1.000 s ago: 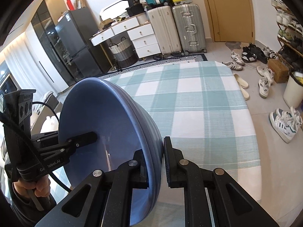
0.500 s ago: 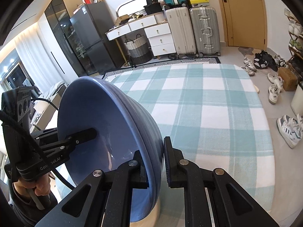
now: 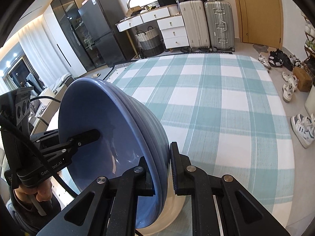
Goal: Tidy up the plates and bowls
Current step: 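Lift the nested blue bowls with both tools and carry them over the cream plates, then lower the nested blue bowls onto the cream plate stack and open both tools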
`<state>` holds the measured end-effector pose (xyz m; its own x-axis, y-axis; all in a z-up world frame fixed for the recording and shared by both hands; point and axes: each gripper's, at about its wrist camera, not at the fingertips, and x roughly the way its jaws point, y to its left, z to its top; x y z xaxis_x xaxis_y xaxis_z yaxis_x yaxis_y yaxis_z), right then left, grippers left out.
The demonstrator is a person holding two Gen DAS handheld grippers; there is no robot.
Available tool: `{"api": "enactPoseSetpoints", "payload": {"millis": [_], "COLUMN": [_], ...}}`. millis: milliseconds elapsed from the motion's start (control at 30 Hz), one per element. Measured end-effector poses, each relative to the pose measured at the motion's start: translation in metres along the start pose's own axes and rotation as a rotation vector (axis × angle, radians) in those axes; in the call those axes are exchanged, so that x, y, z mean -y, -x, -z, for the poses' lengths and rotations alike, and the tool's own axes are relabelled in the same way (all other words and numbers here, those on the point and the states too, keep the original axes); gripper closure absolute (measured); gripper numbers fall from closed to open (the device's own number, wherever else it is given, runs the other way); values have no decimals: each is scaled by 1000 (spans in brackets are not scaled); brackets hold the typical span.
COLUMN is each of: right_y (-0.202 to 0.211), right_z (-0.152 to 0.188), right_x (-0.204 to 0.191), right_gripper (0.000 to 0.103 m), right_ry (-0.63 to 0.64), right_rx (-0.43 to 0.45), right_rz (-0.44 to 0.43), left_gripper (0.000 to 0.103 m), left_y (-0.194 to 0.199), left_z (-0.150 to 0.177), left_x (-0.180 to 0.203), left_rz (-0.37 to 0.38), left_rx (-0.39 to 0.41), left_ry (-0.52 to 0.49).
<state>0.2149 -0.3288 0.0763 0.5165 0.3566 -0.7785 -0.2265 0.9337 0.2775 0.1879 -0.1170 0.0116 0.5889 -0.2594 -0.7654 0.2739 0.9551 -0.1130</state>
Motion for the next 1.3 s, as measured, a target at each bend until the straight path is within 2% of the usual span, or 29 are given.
{"api": "enactPoseSetpoints", "payload": {"millis": [467, 867, 1100, 1300], "right_y": [6, 6, -8, -21], "right_z": [35, 51, 44, 30], "right_x": [-15, -28, -18, -20], "right_gripper": [92, 92, 92, 92], "right_ry": [25, 70, 51, 93], "right_rx": [-59, -121, -178, -231], "right_rz": [14, 22, -9, 0], "left_gripper": [97, 97, 97, 96], "left_y": [10, 13, 1, -16], "left_z": [41, 68, 63, 51], "left_x": [5, 1, -4, -17], "left_rz": [20, 30, 35, 58], "left_rx": [-39, -81, -103, -132], "left_ry": [17, 40, 47, 73]}}
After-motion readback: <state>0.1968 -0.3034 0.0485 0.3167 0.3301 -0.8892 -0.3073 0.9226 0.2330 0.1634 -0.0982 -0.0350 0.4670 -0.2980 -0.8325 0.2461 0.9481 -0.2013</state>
